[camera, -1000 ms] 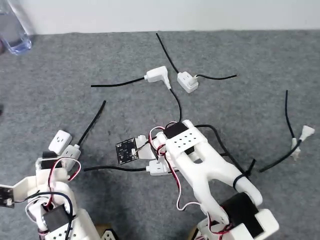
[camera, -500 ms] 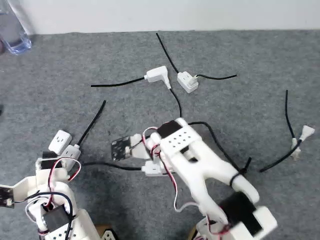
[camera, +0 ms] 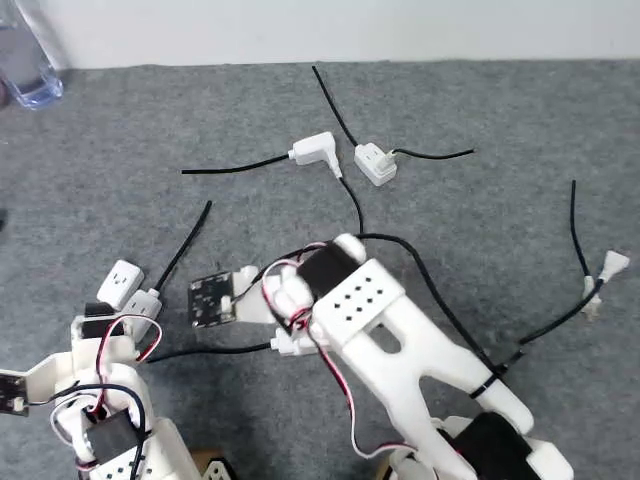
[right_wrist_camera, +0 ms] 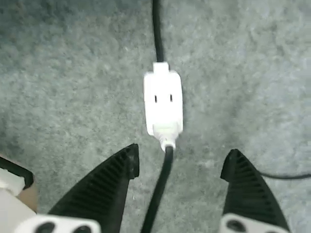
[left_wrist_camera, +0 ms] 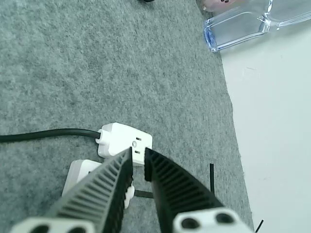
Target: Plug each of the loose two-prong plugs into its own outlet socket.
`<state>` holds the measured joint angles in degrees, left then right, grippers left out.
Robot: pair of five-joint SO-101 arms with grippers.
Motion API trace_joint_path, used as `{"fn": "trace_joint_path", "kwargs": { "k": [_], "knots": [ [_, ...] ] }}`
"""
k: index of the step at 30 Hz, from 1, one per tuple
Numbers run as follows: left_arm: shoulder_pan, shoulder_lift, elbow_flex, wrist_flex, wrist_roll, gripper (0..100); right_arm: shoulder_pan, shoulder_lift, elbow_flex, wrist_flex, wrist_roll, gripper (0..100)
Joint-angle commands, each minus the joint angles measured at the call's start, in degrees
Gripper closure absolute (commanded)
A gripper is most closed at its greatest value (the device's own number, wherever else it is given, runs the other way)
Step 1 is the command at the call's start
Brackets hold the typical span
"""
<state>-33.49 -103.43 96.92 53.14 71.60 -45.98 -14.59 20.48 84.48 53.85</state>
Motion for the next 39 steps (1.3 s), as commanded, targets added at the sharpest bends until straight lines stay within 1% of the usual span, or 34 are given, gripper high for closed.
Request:
{"fn": "trace_joint_path", "kwargs": {
  "k": [1, 6, 11, 18, 21, 26, 27, 29, 34, 36, 39],
  "knots": [
    [-0.5, -0.6, -0.4, 0.0, -0.5, 96, -3.5, -0.3, -2.9, -0.3, -2.4, 73.2],
    [-0.5, -0.6, -0.4, 0.0, -0.5, 96, -3.7, 8.7, -2.9, -5.0, -5.2, 73.2],
    [-0.5, -0.6, -0.4, 0.0, -0.5, 96, -3.7, 17.0, -3.0, -8.4, -4.8, 73.2],
    [-0.5, -0.6, -0.4, 0.0, -0.5, 96, -3.6, 21.6, -2.9, -11.3, -4.5, 73.4],
    [-0.5, -0.6, -0.4, 0.0, -0.5, 96, -2.3, 23.0, -2.7, -11.9, -2.9, 73.5],
    [-0.5, -0.6, -0.4, 0.0, -0.5, 96, -0.6, 24.1, 0.2, -14.7, -2.7, 73.7],
    [-0.5, -0.6, -0.4, 0.0, -0.5, 96, -0.6, 23.9, 0.8, -15.0, -2.7, 74.4],
    [-0.5, -0.6, -0.4, 0.0, -0.5, 96, -0.6, 23.8, 1.2, -15.3, -2.7, 79.4],
    [-0.5, -0.6, -0.4, 0.0, -0.5, 96, -0.7, 24.4, 1.4, -15.3, -2.6, 99.3],
    [-0.5, -0.6, -0.4, 0.0, -0.5, 96, -0.6, 24.3, 1.5, -15.3, -2.6, 97.9],
    [-0.5, -0.6, -0.4, 0.1, -0.5, 96, -0.6, 24.1, 1.4, -15.3, -1.2, 98.8]
  ]
}}
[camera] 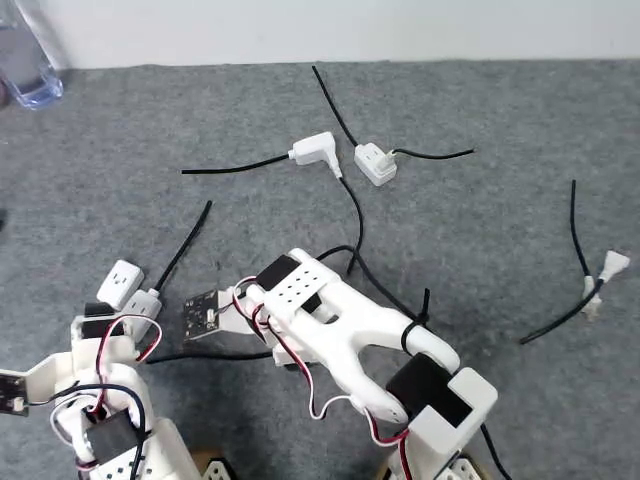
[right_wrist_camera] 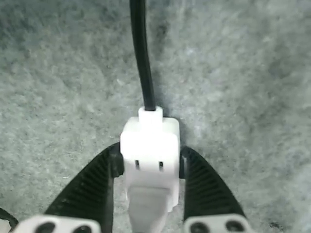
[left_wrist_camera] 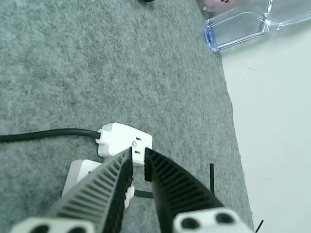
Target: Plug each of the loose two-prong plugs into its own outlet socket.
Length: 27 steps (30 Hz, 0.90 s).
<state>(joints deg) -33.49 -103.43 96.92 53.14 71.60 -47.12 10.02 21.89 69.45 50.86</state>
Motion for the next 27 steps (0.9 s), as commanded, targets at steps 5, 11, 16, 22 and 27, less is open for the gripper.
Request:
{"fn": "trace_joint_path", "kwargs": {
  "k": [5, 11, 16, 22, 27],
  "knots": [
    [-0.5, -0.6, -0.4, 0.1, -0.5, 96, 1.7, -0.9, -2.1, 0.3, 2.8, 99.1],
    [-0.5, -0.6, -0.4, 0.1, -0.5, 96, 6.9, -0.8, -16.2, 6.7, 0.5, 99.1],
    [-0.5, -0.6, -0.4, 0.1, -0.5, 96, 8.5, -0.2, -34.5, 16.5, 0.4, 99.1],
    [-0.5, -0.6, -0.4, 0.1, -0.5, 96, 12.4, -0.2, -48.6, 24.2, -2.2, 99.1],
    [-0.5, -0.6, -0.4, 0.1, -0.5, 96, 19.2, -0.6, -49.5, 22.4, -9.8, 99.1]
  ]
}}
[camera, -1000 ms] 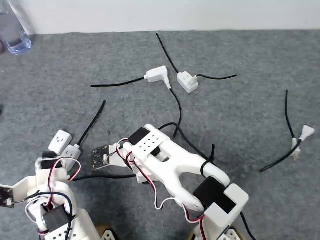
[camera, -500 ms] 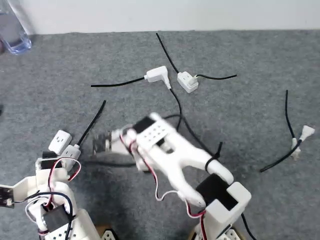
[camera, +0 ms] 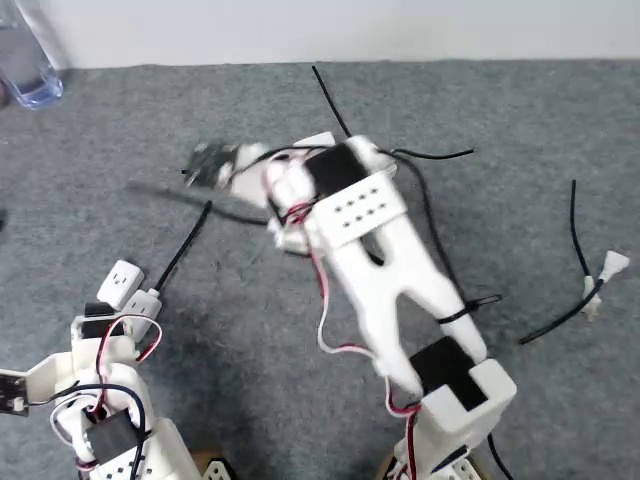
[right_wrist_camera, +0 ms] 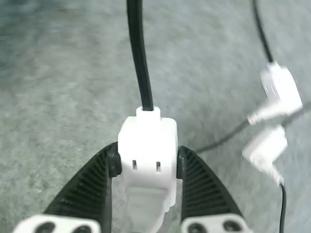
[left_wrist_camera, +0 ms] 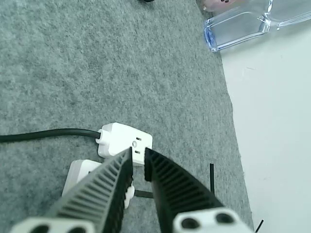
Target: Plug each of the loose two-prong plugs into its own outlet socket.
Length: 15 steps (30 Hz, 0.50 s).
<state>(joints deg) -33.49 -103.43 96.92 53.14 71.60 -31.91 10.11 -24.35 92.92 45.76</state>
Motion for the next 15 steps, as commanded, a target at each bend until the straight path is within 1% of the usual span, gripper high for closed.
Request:
{"fn": "trace_joint_path", "kwargs": {
  "k": [1, 5, 9, 11, 15],
  "knots": [
    [-0.5, -0.6, -0.4, 0.1, -0.5, 96, 5.3, -0.7, -3.3, -2.3, -7.8, 99.1],
    [-0.5, -0.6, -0.4, 0.1, -0.5, 96, 9.4, -0.4, -3.1, -8.7, -22.2, 99.1],
    [-0.5, -0.6, -0.4, 0.1, -0.5, 96, 13.7, -1.0, 1.4, -18.1, -31.1, 99.1],
    [-0.5, -0.6, -0.4, 0.1, -0.5, 96, 15.8, -0.4, 3.3, -21.8, -32.8, 99.1],
    [-0.5, -0.6, -0.4, 0.1, -0.5, 96, 18.2, 1.5, 7.2, -28.4, -31.7, 99.1]
  ]
}}
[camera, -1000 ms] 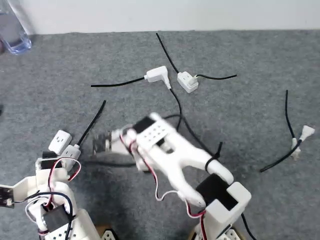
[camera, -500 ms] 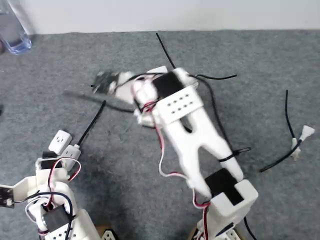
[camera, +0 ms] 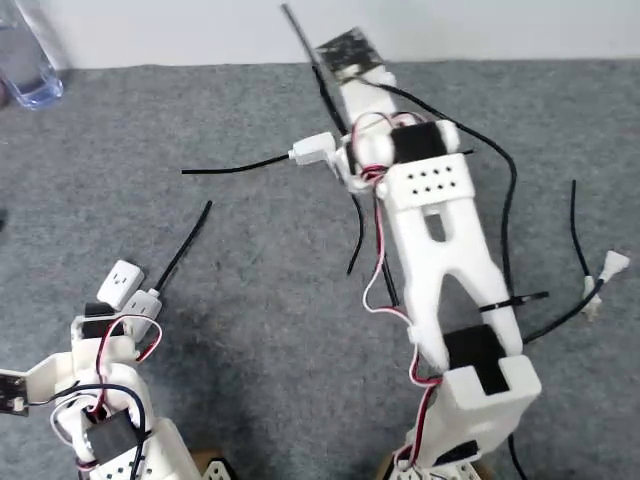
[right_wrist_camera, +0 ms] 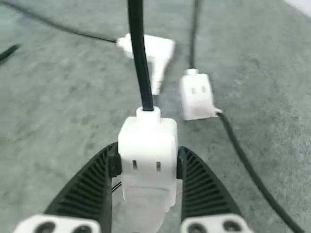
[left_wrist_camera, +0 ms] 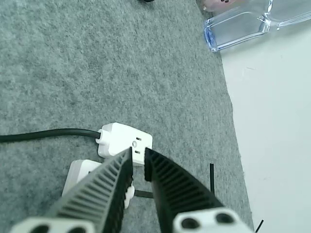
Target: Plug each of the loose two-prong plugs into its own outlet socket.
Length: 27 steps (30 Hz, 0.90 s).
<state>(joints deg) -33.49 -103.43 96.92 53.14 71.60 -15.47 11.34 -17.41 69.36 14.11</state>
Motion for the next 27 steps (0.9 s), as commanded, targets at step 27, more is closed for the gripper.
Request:
{"fn": "trace_joint_path", "kwargs": {
  "k": [27],
  "knots": [
    [-0.4, -0.6, -0.4, 0.1, -0.5, 96, 2.0, 58.4, -69.2, 13.0, 12.9, 99.1]
  ]
}}
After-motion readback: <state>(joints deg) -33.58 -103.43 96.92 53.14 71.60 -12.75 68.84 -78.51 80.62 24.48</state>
